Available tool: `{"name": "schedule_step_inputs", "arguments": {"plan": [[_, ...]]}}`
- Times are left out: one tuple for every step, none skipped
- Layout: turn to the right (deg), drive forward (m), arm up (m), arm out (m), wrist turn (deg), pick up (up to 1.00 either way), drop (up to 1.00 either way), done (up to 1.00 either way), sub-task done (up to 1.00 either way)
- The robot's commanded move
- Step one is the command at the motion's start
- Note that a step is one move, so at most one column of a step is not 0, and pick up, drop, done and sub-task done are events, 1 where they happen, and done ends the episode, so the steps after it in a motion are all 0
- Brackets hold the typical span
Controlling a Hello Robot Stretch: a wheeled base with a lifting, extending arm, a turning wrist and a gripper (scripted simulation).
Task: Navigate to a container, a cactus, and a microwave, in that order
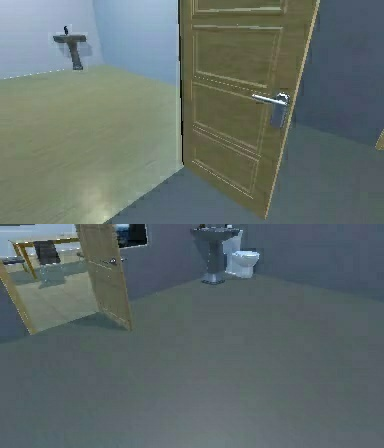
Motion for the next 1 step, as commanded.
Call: {"name": "schedule_step_inputs", "arguments": {"plan": [[-45.0, 0.00, 0.00, 0.00, 0.0, 0.00, 0.00, 0.00, 0.00]]}}
